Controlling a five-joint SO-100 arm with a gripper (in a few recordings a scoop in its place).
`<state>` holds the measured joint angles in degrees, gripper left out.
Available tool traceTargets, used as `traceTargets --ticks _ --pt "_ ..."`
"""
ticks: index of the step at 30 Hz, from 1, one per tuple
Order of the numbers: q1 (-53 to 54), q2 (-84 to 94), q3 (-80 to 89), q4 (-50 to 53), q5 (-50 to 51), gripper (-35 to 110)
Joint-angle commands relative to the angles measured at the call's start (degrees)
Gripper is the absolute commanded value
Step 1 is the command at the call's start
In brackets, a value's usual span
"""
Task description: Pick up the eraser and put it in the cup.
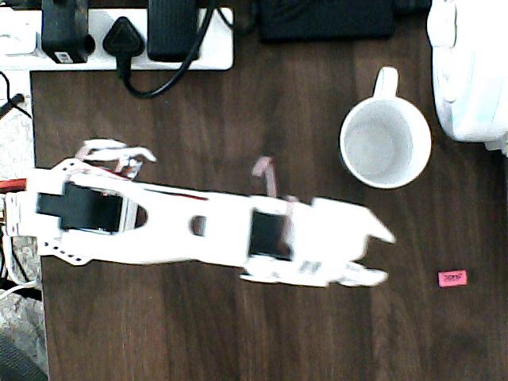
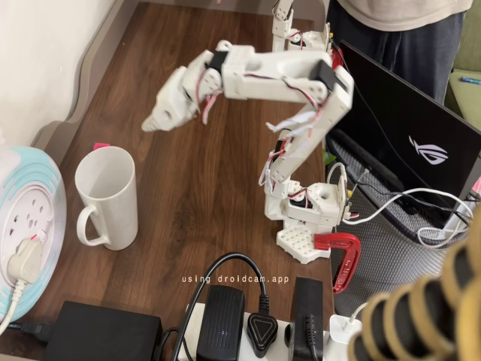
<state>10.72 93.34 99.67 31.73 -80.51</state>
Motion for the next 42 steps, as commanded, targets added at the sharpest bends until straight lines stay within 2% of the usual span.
traceTargets --ticks 1,19,23,28,42 --pt "0.97 -8.35 -11.43 -2.29 0.79 18" --pt "1.76 -42.36 -47.9 -0.97 6.5 19" --pt "4.22 -46.23 -50.63 0.09 7.47 20" --pt "5.54 -49.31 -54.58 6.77 11.34 20" --pt "1.32 -52.56 -60.47 8.79 7.03 21"
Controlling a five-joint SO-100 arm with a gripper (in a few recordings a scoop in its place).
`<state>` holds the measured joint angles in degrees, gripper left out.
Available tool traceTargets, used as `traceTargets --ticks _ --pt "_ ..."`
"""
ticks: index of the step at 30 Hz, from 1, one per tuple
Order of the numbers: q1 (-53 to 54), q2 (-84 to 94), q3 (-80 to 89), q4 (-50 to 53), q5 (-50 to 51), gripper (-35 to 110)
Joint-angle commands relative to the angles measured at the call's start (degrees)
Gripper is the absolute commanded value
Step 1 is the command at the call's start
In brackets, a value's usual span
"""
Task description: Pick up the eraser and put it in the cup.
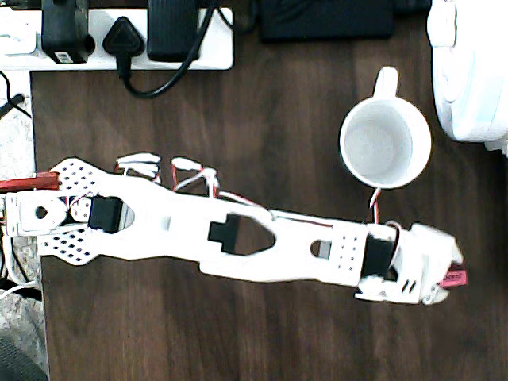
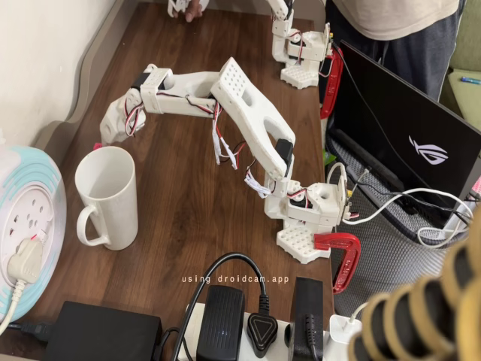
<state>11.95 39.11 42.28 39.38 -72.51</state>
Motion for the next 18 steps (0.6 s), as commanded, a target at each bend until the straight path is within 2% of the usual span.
traceTargets --ticks 1,15,18 --pt "-0.18 1.49 -3.25 1.14 -1.14 21" --pt "1.85 -6.77 -12.57 2.99 -1.93 20" --pt "1.85 -7.38 -13.27 3.25 -2.02 15"
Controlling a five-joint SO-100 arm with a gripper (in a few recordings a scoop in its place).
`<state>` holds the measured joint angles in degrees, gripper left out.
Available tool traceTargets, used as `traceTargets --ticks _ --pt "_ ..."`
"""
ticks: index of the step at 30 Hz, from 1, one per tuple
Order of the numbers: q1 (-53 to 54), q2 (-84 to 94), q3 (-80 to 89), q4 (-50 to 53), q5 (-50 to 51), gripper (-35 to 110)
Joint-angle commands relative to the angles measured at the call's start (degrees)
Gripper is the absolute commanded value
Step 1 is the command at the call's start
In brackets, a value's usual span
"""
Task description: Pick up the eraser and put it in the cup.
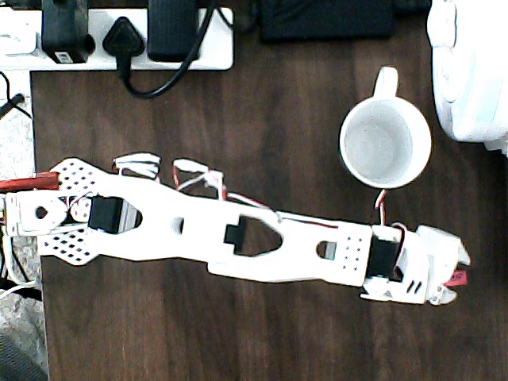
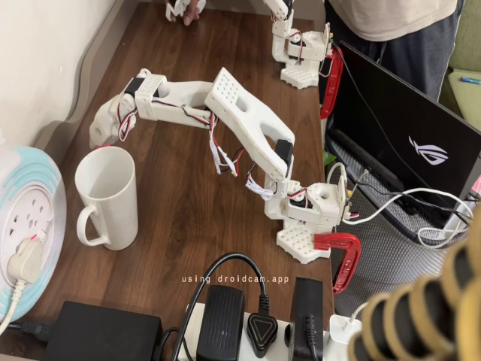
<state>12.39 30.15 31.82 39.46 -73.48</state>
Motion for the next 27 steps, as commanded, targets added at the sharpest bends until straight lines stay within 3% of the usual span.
traceTargets --ticks 1,6,11,24,27 --pt "1.32 1.58 -2.81 3.25 -1.41 15" --pt "1.23 1.67 -2.72 10.2 -8.88 19" --pt "1.41 1.76 -2.81 14.77 -9.4 18" --pt "1.49 0.88 -4.75 13.89 -6.94 7" --pt "2.02 0.79 -5.19 13.8 -6.86 17"
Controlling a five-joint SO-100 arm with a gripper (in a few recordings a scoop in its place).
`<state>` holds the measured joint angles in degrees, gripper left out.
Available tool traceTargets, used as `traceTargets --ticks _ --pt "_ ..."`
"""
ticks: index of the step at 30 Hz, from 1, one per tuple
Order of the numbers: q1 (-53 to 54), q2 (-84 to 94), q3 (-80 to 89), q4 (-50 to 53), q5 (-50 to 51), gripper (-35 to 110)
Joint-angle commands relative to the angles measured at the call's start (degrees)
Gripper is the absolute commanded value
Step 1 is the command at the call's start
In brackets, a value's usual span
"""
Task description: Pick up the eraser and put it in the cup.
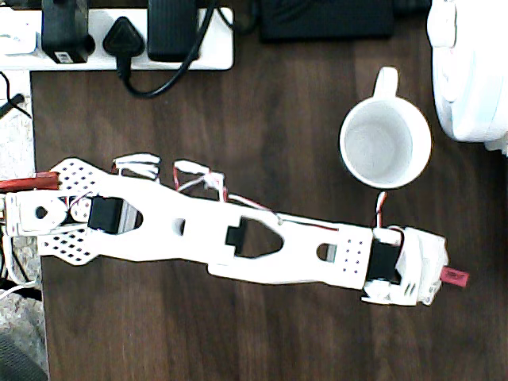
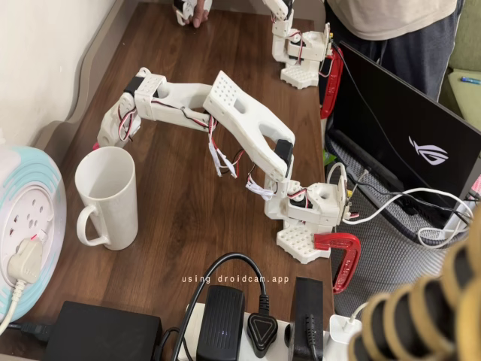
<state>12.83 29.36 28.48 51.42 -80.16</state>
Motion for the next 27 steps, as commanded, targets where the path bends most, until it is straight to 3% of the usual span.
traceTargets --ticks 1,18,27 --pt "1.67 1.67 -1.93 1.85 -0.44 18" --pt "0.26 -2.81 -8.96 -2.37 -3.6 16" --pt "-0.35 -3.6 -10.02 -2.72 -5.89 1"
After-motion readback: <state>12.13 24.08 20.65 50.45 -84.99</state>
